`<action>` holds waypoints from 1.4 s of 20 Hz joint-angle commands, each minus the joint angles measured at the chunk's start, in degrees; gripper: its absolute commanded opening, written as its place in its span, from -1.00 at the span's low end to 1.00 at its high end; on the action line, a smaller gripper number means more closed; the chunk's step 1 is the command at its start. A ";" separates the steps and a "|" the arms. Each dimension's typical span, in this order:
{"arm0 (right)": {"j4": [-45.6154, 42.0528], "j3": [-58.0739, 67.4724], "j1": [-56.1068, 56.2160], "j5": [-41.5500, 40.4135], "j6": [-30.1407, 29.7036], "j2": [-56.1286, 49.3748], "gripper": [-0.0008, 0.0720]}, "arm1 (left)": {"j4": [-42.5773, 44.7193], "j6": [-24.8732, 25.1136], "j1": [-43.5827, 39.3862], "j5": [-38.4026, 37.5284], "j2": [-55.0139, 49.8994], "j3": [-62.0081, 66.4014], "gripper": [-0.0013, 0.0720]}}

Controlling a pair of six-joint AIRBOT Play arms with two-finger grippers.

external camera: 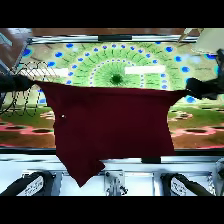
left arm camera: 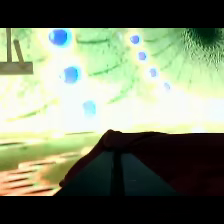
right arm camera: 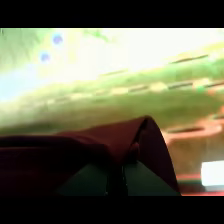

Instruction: Fold the shirts.

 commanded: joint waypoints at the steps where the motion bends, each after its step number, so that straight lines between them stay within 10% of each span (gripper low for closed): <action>1: 7.56 -1.73 0.39 25.94 0.13 -11.02 -0.76 | -3.96 -0.44 -3.65 21.53 -12.13 1.40 -0.88; 8: 2.43 -1.75 6.91 51.49 -5.68 -18.49 -0.76 | -10.01 -1.33 -7.48 29.75 -28.96 10.12 -0.88; 19: 0.90 -1.75 8.28 55.91 -5.62 -25.29 -0.76 | -9.94 -1.27 -8.44 30.23 -34.42 10.25 -0.88; 28: 1.40 -1.75 8.28 54.01 -8.46 -25.73 -0.76 | -6.12 -0.92 -8.68 16.48 -36.04 10.21 -0.88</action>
